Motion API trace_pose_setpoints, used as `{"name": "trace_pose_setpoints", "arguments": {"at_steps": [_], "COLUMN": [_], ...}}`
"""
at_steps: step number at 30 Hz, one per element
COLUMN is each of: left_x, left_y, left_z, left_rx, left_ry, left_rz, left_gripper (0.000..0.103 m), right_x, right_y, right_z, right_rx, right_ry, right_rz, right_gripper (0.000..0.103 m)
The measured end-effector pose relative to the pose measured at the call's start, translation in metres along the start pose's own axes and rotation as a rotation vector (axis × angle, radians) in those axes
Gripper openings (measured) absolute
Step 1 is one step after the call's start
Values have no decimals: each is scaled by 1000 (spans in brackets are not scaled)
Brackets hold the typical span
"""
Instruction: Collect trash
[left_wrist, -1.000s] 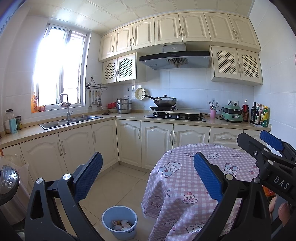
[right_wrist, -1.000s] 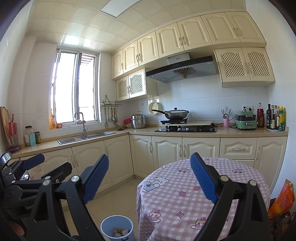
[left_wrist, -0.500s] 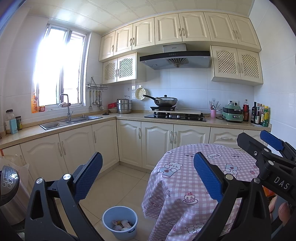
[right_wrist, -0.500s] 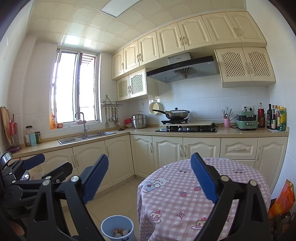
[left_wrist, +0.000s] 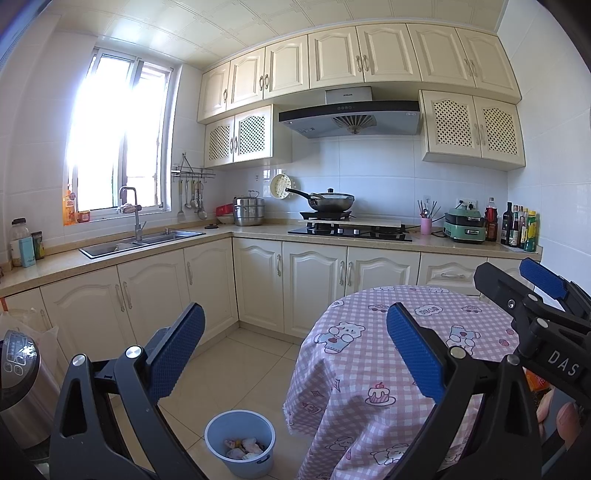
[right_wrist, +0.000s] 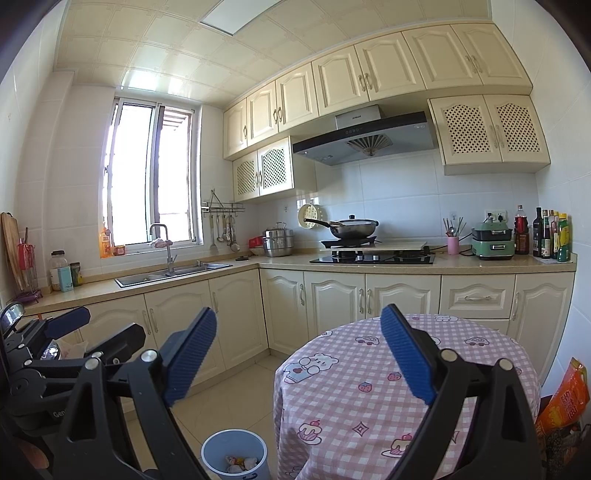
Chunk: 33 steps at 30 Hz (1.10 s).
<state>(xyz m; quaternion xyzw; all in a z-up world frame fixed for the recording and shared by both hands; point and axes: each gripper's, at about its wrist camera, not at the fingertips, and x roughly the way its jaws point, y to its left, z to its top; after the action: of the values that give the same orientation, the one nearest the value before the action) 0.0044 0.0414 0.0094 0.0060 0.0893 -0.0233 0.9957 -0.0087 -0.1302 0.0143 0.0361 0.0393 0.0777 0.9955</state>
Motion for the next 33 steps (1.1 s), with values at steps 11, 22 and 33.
{"name": "trace_pose_setpoints", "arguments": {"at_steps": [11, 22, 33], "left_x": [2, 7, 26], "left_y": [2, 7, 18], "left_z": [-2, -7, -10], "left_rx": [-2, -15, -27], "left_ry": [7, 23, 62], "left_rz": [2, 10, 49], "left_gripper": [95, 95, 95], "right_x": [2, 6, 34], "right_y": [1, 0, -5], "right_z": [-1, -4, -10], "right_rx": [2, -3, -2], "right_ry": [6, 15, 45], "right_rz": [2, 2, 9], "right_gripper": [89, 89, 90]}}
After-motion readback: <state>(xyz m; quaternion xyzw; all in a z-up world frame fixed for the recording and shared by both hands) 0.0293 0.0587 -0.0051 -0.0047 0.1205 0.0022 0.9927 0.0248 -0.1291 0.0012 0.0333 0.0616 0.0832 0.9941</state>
